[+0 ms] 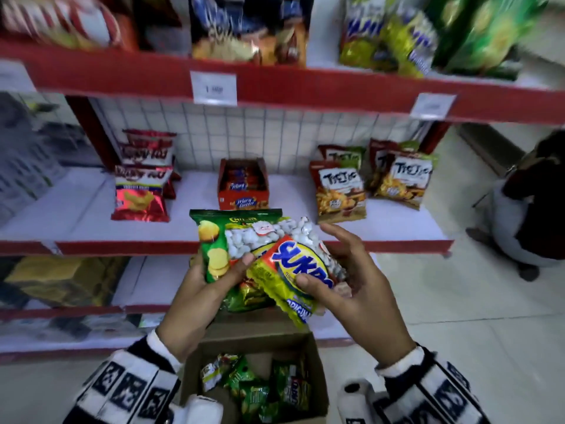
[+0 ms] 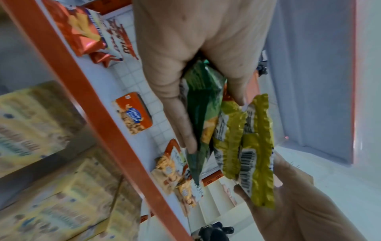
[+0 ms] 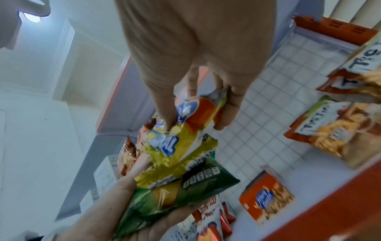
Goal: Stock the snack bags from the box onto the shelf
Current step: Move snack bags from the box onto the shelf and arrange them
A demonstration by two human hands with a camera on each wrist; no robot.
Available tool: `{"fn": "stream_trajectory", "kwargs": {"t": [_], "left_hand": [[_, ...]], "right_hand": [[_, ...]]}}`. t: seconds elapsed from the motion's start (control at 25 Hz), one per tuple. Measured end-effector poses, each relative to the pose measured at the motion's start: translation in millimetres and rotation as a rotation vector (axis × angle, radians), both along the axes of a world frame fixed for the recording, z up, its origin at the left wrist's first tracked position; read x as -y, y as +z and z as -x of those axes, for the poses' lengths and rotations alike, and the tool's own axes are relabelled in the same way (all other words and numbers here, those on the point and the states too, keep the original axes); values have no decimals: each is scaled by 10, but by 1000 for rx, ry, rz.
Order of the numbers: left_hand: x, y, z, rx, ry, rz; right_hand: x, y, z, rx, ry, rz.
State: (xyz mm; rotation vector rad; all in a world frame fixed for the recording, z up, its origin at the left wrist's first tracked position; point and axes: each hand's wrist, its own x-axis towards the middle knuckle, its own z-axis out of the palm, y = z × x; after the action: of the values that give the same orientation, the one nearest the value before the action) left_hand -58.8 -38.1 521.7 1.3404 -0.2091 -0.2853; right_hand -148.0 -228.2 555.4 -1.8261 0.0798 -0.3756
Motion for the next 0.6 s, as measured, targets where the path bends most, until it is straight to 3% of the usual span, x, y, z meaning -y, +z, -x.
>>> {"fn": "stream_trajectory", "kwargs": {"t": [0.36, 0.6], "left_hand": [[337, 1008, -80, 180, -41, 171], [276, 1632, -381, 287, -76, 165]], "right_hand": [[244, 1027, 26, 138, 60, -87], [580, 1906, -104, 339, -107, -44]]}}
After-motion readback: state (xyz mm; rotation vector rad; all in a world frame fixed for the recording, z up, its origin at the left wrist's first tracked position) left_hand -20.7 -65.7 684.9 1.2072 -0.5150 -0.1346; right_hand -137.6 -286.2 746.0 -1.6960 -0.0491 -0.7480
